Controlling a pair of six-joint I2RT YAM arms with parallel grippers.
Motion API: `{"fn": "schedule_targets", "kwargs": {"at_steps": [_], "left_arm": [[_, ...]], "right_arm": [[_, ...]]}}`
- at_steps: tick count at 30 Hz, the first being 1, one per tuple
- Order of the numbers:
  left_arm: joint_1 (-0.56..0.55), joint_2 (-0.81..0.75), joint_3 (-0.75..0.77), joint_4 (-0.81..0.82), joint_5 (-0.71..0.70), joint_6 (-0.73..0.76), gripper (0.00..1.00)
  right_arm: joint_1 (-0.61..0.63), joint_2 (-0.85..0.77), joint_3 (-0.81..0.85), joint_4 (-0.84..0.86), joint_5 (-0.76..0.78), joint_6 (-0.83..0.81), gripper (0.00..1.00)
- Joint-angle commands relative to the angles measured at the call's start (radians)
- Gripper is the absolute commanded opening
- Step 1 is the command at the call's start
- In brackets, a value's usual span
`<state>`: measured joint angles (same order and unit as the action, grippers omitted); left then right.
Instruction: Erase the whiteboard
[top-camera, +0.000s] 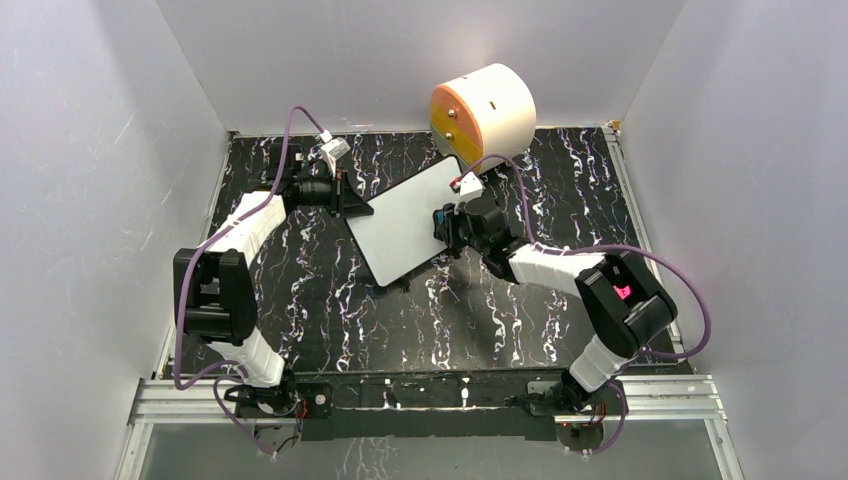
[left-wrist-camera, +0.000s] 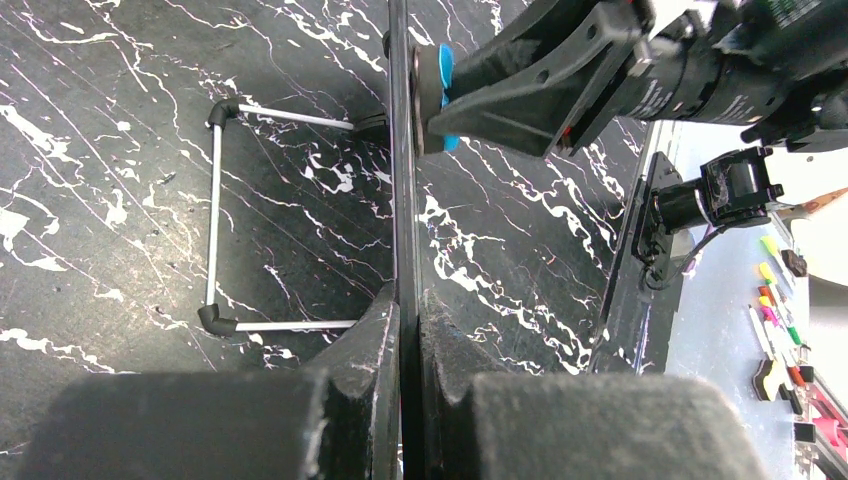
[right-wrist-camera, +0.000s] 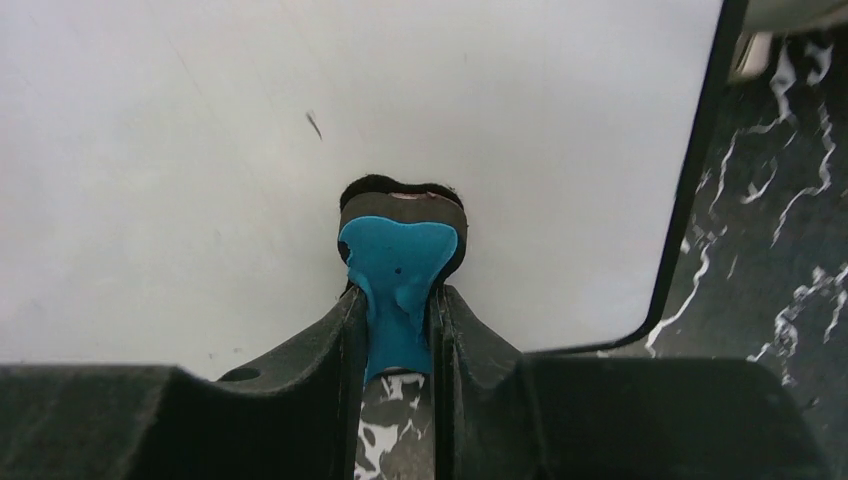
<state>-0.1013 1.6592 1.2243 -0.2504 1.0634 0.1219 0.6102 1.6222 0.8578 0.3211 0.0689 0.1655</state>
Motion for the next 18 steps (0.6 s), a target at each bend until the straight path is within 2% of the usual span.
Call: {"fn": "schedule_targets", "kwargs": {"at_steps": [1, 7, 13, 18], "left_arm": [[-0.017, -0.001, 0.006, -0.052, 0.059, 0.022, 0.00], [-0.017, -0.007, 0.004, -0.058, 0.055, 0.026, 0.00], [-0.018, -0.009, -0.001, -0.057, 0.054, 0.025, 0.00], [-0.020, -0.007, -0.002, -0.052, 0.053, 0.021, 0.00]], "right_arm": [[-0.001, -0.008, -0.042, -0.009, -0.037, 0.062, 0.14], [-0.029, -0.029, 0.098, -0.068, 0.010, 0.012, 0.14], [-0.080, 0.027, 0.249, -0.109, 0.000, -0.003, 0.14], [-0.054, 0.095, 0.305, -0.132, -0.077, -0.001, 0.16]]}}
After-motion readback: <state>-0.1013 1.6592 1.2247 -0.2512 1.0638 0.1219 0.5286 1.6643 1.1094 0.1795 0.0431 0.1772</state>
